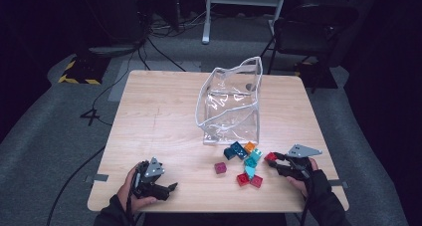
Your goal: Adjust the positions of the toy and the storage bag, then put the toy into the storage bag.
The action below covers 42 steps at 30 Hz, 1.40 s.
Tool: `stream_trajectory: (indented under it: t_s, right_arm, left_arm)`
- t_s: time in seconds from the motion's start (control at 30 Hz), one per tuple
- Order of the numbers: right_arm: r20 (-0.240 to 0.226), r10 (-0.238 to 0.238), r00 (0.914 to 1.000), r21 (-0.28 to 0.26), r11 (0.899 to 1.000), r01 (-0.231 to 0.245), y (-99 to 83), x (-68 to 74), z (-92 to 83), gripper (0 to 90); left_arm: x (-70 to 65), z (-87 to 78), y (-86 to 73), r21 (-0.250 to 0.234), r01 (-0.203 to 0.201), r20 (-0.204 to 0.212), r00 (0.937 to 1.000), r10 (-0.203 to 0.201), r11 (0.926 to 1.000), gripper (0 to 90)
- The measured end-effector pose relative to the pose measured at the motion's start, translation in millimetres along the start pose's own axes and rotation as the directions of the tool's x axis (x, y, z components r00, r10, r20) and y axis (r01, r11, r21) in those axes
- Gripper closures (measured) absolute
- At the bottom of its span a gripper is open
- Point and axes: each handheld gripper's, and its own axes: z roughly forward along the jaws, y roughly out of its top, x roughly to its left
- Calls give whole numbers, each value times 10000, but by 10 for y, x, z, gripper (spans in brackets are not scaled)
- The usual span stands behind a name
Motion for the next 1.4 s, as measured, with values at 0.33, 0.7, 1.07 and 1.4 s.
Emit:
stream_trajectory:
  t_s: [0.33, 0.7, 1.07, 1.4]
  right_arm:
    - [187, -2, 9998, -637, 9980, 14, 177, -26, -139, 593]
    - [771, -377, 9963, -1531, 9870, 492, 727, -41, -458, 594]
    - [995, -616, 9931, -2133, 9736, 817, 1127, 26, -593, 594]
    - [1095, -813, 9907, -2724, 9560, 1086, 1492, 98, -721, 594]
  left_arm:
    - [-2, -1, -2, -13, 30, -18, 10000, -30, 10000, 113]
    - [7, 3, 5, 5, -50, -9, 10000, 50, 10000, 110]
    - [7, 3, 5, 3, -47, -8, 10000, 47, 10000, 110]
    - [5, 7, 5, -18, 16, -9, 10000, -16, 10000, 110]
